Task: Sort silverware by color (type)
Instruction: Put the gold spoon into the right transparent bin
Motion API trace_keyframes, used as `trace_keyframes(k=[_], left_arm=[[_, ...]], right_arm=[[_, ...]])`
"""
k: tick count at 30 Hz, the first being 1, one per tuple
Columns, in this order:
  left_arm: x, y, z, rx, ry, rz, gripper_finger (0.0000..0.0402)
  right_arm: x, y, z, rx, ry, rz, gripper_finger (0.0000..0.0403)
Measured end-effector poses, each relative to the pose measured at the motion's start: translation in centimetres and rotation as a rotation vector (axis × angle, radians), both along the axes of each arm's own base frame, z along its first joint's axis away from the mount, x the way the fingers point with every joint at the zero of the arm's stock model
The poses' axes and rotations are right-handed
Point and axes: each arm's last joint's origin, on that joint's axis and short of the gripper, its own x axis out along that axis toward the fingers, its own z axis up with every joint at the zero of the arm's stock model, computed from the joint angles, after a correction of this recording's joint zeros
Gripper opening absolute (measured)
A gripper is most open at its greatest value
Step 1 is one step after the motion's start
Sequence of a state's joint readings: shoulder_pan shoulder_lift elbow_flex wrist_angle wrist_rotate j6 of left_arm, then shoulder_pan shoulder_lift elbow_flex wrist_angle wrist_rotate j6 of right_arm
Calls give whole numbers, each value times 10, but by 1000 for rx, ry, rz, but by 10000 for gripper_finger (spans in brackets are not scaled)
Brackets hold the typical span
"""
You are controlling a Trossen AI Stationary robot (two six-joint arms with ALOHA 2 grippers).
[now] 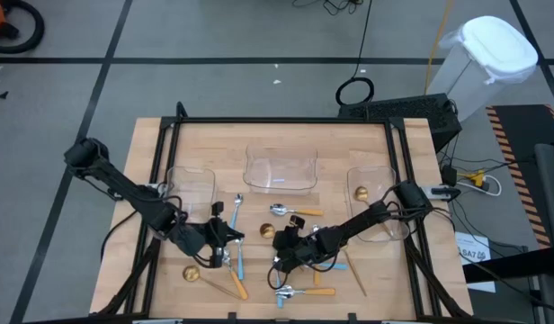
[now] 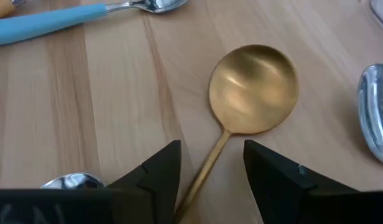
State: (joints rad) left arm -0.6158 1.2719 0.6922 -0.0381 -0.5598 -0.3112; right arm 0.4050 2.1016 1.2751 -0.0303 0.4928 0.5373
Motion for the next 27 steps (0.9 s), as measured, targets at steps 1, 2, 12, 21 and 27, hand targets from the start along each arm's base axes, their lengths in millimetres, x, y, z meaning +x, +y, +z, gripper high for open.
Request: trace_keyframes(k=[1, 2, 12, 21, 27], left_arm=[[0, 0, 0, 3, 3, 1, 1], [0, 1, -1, 5, 5, 3, 1], [1, 1, 0, -11, 2, 14, 1], [0, 0, 0, -24, 1, 17, 1], [0, 0, 0, -25, 2, 17, 1]], right_arm=[[1, -1, -2, -1, -3, -5, 169], [1, -1, -3, -2, -4, -8, 168], [6, -11, -9, 47, 0, -61, 71], [9, -15, -8, 46, -21, -61, 15], [18, -13, -1, 18, -38, -14, 7]])
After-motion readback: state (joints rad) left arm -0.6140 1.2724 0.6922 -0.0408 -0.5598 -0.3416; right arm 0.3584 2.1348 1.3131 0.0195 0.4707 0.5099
